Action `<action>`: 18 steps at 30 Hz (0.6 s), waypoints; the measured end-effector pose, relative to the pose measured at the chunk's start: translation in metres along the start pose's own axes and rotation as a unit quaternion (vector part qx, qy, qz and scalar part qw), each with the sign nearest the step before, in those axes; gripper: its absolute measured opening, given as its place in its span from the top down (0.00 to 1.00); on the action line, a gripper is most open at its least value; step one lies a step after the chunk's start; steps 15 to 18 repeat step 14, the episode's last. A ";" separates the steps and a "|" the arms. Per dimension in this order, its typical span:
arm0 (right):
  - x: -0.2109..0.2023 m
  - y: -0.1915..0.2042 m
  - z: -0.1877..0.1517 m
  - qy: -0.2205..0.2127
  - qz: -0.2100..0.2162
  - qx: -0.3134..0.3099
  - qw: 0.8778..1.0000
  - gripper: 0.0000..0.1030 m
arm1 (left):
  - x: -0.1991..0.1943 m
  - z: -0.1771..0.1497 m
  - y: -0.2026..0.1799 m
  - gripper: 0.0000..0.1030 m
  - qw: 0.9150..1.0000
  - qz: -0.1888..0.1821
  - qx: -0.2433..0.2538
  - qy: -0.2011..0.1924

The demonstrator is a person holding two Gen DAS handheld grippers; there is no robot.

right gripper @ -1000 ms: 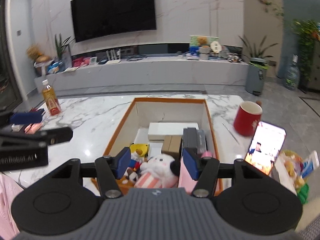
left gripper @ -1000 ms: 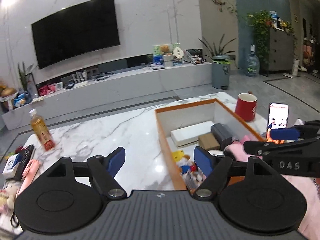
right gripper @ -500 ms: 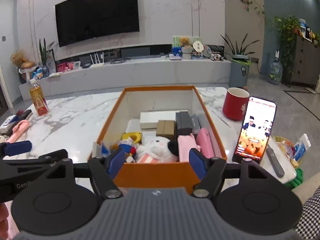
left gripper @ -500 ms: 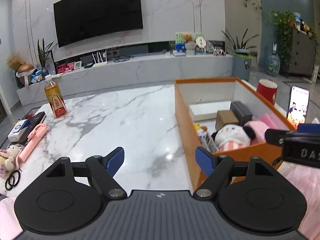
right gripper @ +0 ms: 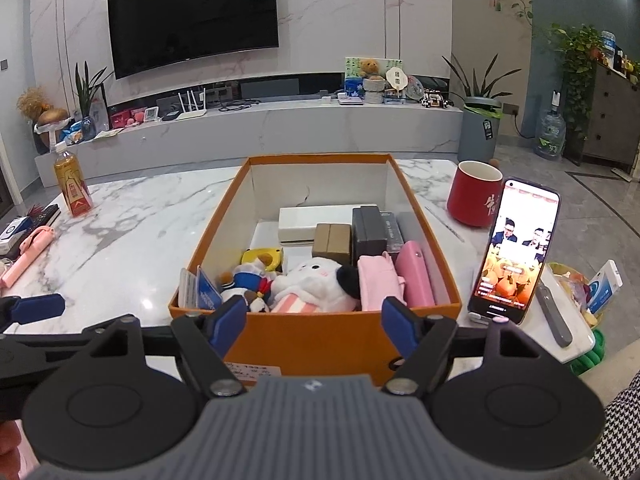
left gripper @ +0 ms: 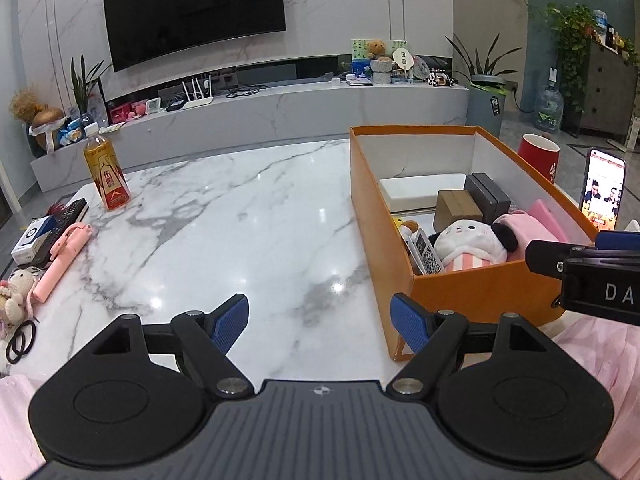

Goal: Organize objects

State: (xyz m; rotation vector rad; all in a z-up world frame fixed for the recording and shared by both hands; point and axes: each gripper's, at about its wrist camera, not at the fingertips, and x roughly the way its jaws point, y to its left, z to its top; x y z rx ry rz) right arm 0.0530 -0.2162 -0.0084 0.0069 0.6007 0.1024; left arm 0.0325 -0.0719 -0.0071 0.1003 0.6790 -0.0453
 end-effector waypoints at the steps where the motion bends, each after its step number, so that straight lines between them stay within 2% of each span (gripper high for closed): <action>1: 0.000 0.000 0.000 0.000 0.000 -0.002 1.000 0.26 | 0.000 0.000 0.000 0.10 1.000 0.001 0.000 0.000; 18: 0.001 -0.002 -0.002 0.005 -0.003 -0.005 1.000 0.24 | -0.004 0.002 -0.003 0.10 1.000 0.004 0.010 0.001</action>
